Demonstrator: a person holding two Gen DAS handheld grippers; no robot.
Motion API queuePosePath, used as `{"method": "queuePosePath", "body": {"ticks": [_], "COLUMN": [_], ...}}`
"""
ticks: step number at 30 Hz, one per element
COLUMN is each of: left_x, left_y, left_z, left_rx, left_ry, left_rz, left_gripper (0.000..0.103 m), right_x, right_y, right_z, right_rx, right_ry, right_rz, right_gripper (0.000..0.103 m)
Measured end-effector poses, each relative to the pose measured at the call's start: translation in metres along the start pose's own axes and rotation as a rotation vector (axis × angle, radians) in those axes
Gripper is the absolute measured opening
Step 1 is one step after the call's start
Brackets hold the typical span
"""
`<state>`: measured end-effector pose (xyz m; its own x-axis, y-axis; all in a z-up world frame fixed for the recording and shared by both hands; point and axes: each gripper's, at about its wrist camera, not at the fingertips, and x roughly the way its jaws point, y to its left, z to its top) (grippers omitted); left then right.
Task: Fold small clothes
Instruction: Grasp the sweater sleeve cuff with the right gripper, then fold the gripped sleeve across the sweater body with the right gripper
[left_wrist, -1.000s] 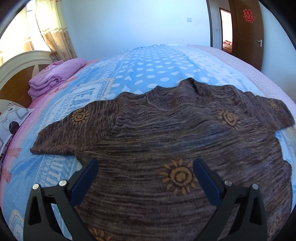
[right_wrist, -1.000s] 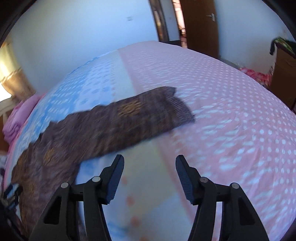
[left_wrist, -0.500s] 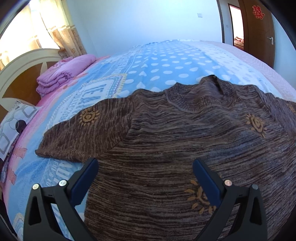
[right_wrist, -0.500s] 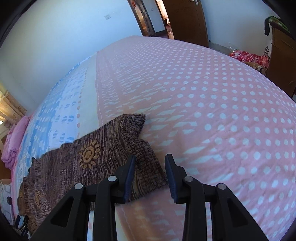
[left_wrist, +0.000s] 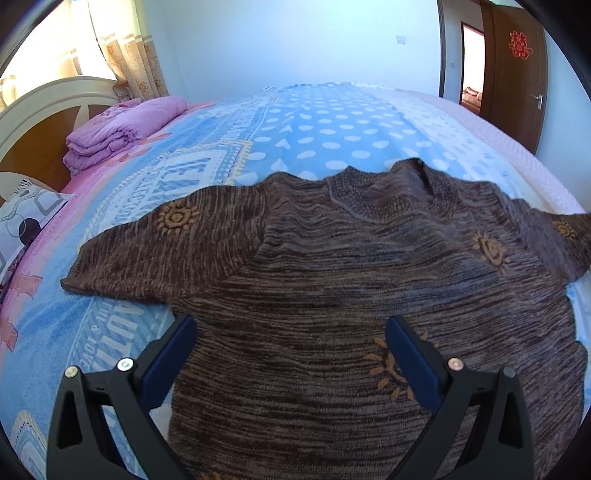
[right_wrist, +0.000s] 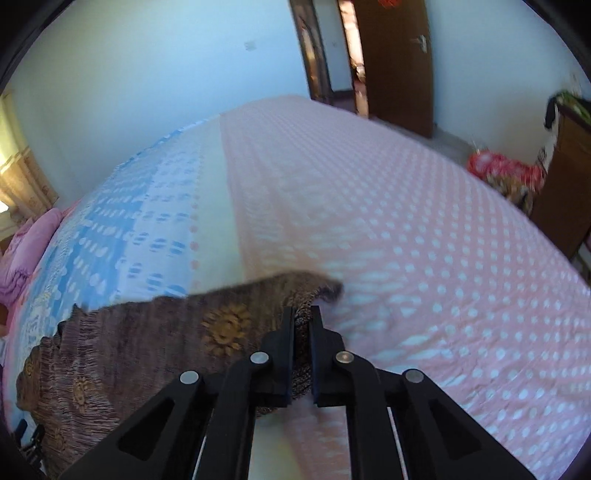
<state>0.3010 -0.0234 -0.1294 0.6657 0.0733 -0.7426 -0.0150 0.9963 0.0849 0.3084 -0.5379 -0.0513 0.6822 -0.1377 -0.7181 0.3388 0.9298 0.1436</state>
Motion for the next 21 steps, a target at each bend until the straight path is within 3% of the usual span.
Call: {"method": "queuePosePath", "body": {"ticks": [6,13,17,21], "left_x": [-0.009,-0.013,-0.01,-0.009], "left_y": [0.011,0.027,0.038,0.043], "left_z": [-0.002,-0.008,-0.008,-0.007], "left_rx": [-0.003,-0.006,-0.028,-0.031], "left_ry": [-0.012,-0.006,0.028,0.066], "left_rz": [-0.029,-0.035,-0.036,-0.073], "left_gripper": [0.103,0.103,0.103,0.103], "right_x": [-0.028,-0.041,-0.024,0.015], "right_y": [0.079,0.195,0.264,0.304], "right_z": [0.013,-0.007,-0.041,-0.091], "right_rx": [-0.149,-0.326,-0.367,-0.344], "right_ry": [-0.059,-0.062,-0.018,0.129], "right_rz": [0.053,0.192,0.309,0.45], "right_gripper": [0.006,0.006,0.006,0.011]}}
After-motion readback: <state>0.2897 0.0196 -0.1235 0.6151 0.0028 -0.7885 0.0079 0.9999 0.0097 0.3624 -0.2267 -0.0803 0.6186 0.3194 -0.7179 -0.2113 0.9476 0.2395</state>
